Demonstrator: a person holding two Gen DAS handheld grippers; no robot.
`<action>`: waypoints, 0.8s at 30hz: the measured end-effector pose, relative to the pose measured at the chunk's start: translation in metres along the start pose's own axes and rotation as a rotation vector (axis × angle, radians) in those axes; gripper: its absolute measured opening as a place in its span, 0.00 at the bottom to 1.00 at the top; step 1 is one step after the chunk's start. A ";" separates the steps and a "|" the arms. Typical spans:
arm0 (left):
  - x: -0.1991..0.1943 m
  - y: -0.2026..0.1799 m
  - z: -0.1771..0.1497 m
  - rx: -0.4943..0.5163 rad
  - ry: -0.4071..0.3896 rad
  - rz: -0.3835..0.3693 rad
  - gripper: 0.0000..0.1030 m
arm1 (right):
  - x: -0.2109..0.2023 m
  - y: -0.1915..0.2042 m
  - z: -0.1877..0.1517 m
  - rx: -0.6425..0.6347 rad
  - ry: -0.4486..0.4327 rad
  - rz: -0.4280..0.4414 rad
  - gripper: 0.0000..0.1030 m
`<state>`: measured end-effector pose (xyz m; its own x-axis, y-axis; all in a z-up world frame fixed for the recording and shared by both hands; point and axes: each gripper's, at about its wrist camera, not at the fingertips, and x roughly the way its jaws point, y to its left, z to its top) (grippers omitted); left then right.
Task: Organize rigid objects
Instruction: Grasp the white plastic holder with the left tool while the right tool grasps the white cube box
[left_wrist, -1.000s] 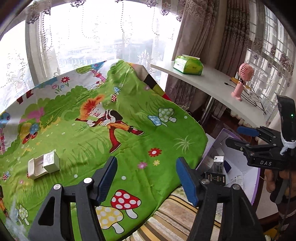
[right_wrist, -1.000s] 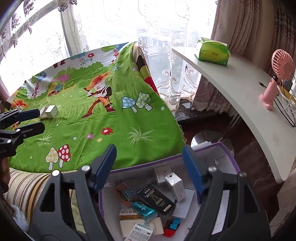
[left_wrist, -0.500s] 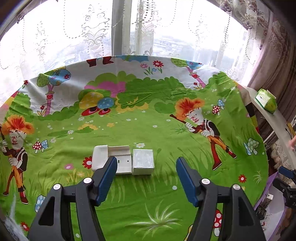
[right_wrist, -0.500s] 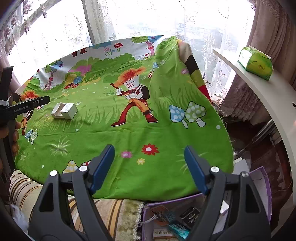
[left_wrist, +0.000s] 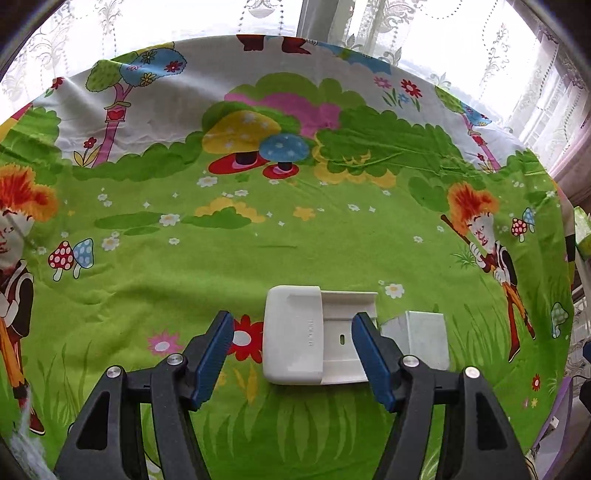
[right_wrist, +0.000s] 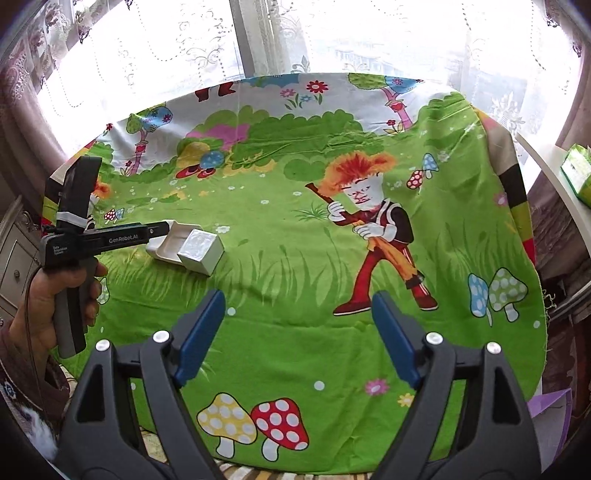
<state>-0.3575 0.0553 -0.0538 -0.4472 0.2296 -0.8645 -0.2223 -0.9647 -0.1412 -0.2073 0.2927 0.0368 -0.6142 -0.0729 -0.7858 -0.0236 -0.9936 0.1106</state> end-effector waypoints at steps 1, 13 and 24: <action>0.006 0.001 -0.002 0.000 0.011 -0.007 0.65 | 0.005 0.006 0.003 0.001 0.004 0.009 0.81; 0.009 0.010 -0.024 0.022 -0.006 0.019 0.36 | 0.074 0.072 0.028 -0.027 0.073 0.009 0.81; -0.027 0.046 -0.033 -0.113 -0.113 0.100 0.36 | 0.131 0.112 0.023 -0.044 0.114 0.010 0.81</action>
<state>-0.3267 0.0006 -0.0528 -0.5584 0.1383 -0.8180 -0.0754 -0.9904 -0.1159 -0.3085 0.1735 -0.0403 -0.5204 -0.0894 -0.8492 0.0178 -0.9954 0.0939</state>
